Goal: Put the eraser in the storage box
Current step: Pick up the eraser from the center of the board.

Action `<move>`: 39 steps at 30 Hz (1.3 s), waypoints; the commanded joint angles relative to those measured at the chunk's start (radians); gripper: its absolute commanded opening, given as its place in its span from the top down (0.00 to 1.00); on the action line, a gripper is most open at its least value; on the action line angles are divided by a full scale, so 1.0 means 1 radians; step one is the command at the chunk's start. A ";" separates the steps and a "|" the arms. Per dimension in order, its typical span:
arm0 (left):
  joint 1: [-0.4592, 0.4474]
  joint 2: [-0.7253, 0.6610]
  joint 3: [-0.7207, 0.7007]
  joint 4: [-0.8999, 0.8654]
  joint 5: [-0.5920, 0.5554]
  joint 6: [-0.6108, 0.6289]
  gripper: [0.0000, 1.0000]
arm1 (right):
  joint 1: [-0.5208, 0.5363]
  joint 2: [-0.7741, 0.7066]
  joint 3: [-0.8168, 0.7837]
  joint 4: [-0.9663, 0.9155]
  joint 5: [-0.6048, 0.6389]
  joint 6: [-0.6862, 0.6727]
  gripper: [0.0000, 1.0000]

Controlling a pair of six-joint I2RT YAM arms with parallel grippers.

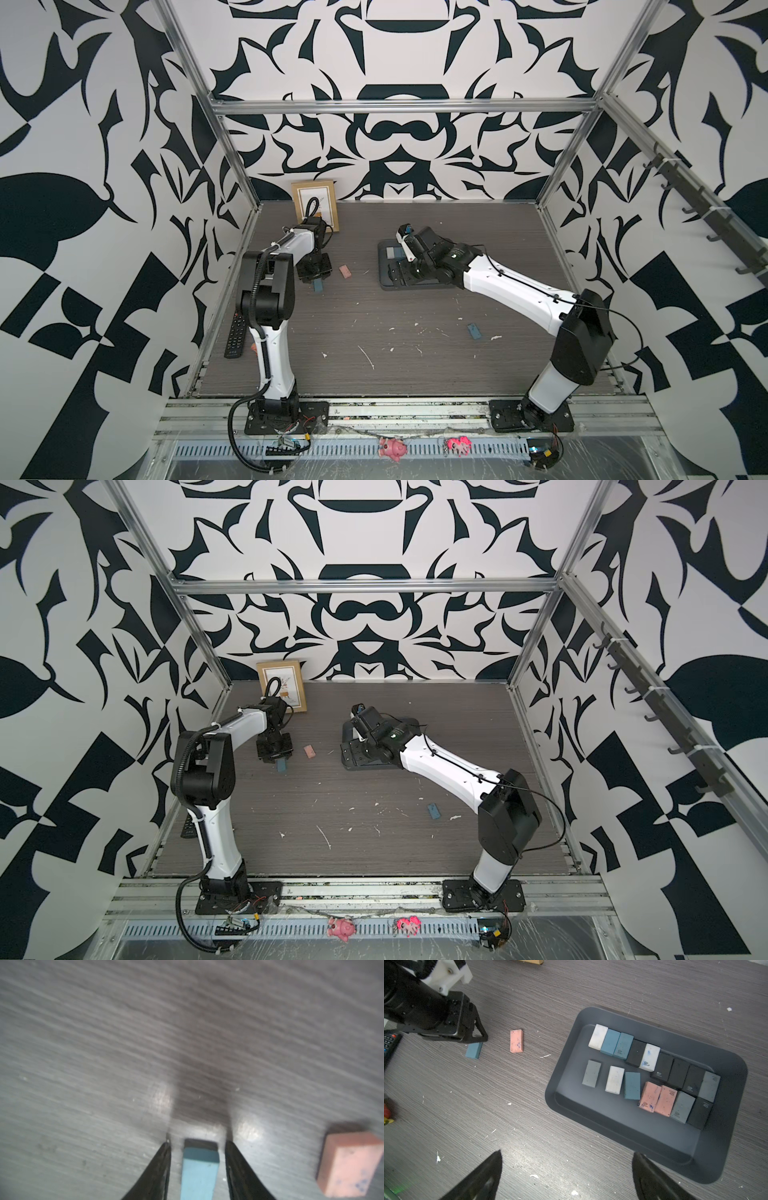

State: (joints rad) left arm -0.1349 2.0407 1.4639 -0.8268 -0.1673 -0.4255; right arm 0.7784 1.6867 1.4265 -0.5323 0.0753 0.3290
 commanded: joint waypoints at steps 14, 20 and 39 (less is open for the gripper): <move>-0.022 -0.063 -0.142 0.056 0.062 -0.009 0.70 | -0.002 -0.091 -0.053 0.035 0.002 0.017 0.01; -0.026 -0.090 -0.126 0.067 0.113 -0.009 0.82 | -0.004 -0.126 -0.067 0.030 0.011 0.023 0.02; -0.315 -0.214 0.129 0.052 0.179 -0.027 0.84 | -0.215 -0.250 -0.182 -0.048 -0.049 0.061 0.02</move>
State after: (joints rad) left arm -0.4156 1.8282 1.5578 -0.7605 -0.0353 -0.4313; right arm 0.5892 1.4776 1.2610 -0.5663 0.0483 0.3687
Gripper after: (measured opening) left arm 0.244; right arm 0.985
